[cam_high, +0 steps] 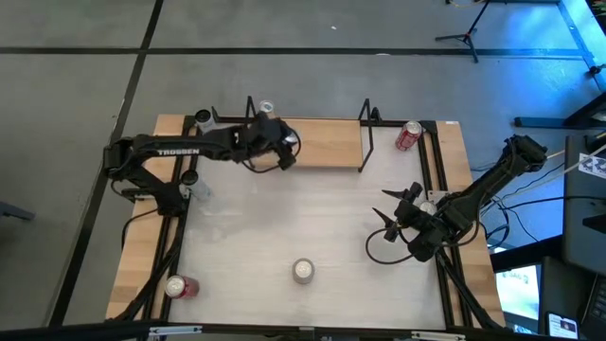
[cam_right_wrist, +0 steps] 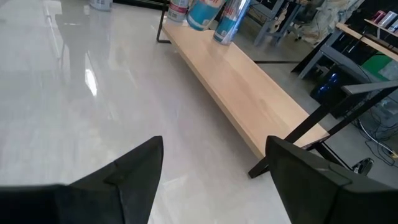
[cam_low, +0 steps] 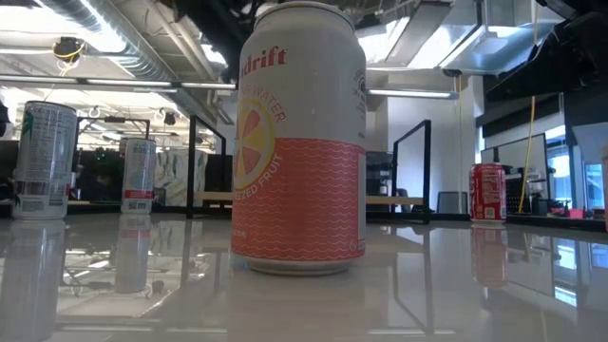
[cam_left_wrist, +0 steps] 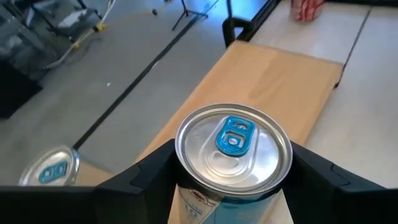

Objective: Place canned beverage on shelf
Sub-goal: Put the blue soda can aligned with the other blue soda can on the shelf

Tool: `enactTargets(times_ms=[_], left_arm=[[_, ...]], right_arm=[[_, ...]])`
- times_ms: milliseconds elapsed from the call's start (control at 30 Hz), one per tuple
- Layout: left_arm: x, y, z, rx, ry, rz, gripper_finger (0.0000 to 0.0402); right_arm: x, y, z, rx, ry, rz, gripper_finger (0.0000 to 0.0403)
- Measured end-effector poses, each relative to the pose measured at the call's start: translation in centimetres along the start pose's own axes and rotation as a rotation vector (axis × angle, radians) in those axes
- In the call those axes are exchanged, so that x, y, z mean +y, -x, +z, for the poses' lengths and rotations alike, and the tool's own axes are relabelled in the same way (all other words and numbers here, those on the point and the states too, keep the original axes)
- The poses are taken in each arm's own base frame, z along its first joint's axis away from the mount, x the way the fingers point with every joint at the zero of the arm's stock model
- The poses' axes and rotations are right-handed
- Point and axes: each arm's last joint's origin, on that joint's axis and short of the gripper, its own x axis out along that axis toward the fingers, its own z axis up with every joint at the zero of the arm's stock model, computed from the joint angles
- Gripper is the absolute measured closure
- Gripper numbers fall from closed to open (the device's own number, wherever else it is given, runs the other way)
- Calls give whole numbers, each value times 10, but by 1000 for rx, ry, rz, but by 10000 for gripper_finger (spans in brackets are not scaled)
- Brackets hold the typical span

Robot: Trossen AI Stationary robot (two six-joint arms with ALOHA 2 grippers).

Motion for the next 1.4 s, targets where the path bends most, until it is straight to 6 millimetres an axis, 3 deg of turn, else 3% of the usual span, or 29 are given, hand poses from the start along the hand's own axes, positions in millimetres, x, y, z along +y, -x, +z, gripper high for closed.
enactTargets(times_ms=[167,367,633,867,1400], left_arm=[[11,-9,-12,48,22,26,185],[16,0,-17,20,59,34,187],[25,8,-51,-102,160,14,186],[35,-6,-71,-68,177,39,181],[39,-7,-72,-77,186,48,173]], right_arm=[[0,0,0,0,0,0,123],[0,0,0,0,0,0,123],[0,0,0,3,-5,7,123],[1,0,3,-34,-20,-20,123],[1,0,3,-37,-16,-24,123]])
